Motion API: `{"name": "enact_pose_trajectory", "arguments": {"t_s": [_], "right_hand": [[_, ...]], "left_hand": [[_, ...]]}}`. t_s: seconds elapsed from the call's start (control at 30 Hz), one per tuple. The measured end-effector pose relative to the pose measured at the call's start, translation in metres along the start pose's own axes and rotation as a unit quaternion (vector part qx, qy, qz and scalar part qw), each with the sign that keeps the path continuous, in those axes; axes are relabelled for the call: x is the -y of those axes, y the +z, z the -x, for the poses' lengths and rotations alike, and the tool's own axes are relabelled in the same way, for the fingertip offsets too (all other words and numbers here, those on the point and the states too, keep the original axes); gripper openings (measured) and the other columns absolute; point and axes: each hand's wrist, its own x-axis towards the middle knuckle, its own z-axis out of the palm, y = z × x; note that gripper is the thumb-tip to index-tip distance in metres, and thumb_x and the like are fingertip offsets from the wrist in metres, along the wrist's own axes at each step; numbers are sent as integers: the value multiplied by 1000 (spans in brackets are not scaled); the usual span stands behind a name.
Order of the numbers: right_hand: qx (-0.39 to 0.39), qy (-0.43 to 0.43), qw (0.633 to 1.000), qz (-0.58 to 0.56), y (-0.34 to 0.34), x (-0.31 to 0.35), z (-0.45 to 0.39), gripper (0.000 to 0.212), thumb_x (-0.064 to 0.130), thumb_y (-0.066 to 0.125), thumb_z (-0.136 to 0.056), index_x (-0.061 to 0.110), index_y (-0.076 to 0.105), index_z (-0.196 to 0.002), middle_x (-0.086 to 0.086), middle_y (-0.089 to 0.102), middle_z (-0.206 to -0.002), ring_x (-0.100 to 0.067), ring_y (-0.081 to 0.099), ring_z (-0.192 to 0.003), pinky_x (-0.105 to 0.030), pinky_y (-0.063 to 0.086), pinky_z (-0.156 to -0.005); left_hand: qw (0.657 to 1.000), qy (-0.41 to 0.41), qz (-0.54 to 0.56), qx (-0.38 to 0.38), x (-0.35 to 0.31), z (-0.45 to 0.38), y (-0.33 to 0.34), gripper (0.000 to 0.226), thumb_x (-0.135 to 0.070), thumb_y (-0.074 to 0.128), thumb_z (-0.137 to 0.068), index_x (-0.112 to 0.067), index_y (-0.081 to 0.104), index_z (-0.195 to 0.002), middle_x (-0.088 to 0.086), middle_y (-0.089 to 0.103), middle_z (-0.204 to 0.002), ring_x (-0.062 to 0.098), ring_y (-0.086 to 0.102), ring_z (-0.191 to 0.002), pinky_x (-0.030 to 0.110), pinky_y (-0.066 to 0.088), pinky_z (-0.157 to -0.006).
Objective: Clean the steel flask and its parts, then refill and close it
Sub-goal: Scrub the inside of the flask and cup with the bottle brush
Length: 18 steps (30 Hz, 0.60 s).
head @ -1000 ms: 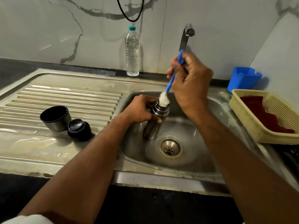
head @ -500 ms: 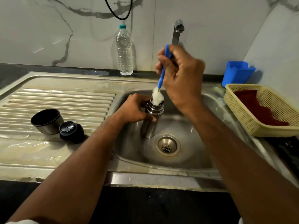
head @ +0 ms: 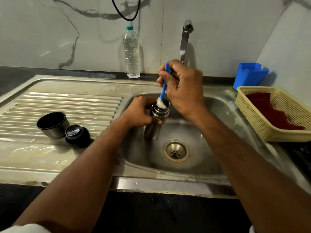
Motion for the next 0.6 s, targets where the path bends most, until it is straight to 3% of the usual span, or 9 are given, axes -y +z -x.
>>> {"name": "enact_pose_trajectory", "arguments": {"t_s": [0.13, 0.27, 0.4, 0.5, 0.6], "right_hand": [[-64, -32, 997, -23, -15, 8, -5, 18, 17, 63, -102, 1, 67, -108, 4, 71, -87, -7, 74, -79, -28, 63, -72], [-73, -16, 997, -31, -20, 0, 11, 17, 15, 61, -104, 0, 65, -104, 0, 73, -86, -9, 74, -78, -33, 64, -70], [-94, 0, 994, -55, -26, -9, 19, 18, 16, 60, -104, -1, 65, -107, -1, 74, -89, -9, 76, -83, -32, 64, -72], [-38, 52, 996, -56, -19, -17, 24, 15, 16, 59, -105, 2, 63, -105, -1, 75, -89, -8, 75, -83, -32, 65, -74], [48, 79, 995, -31, -10, -21, 32, 10, 15, 59, -104, 6, 63, -103, 1, 74, -91, -7, 74, -87, -34, 65, -74]], "left_hand": [[1000, 15, -14, -8, -1, 1, 0, 69, -17, 98, -65, -17, 71, -130, -3, 77, -118, 8, 72, -113, 35, 57, -105], [997, 39, -59, -3, -3, 1, -2, 77, -26, 94, -64, -21, 68, -136, -6, 75, -123, 6, 70, -115, 32, 55, -107], [996, 11, -84, 0, -3, 2, 0, 74, -29, 96, -66, -22, 69, -135, -7, 75, -121, 7, 69, -111, 33, 54, -105], [994, -17, -106, 12, -6, 2, 4, 72, -28, 100, -64, -18, 71, -129, -5, 71, -113, 16, 65, -109, 41, 52, -104], [996, -32, -85, 28, -4, 1, 8, 77, -24, 100, -64, -20, 67, -134, -5, 71, -121, 12, 65, -114, 39, 50, -109]]}}
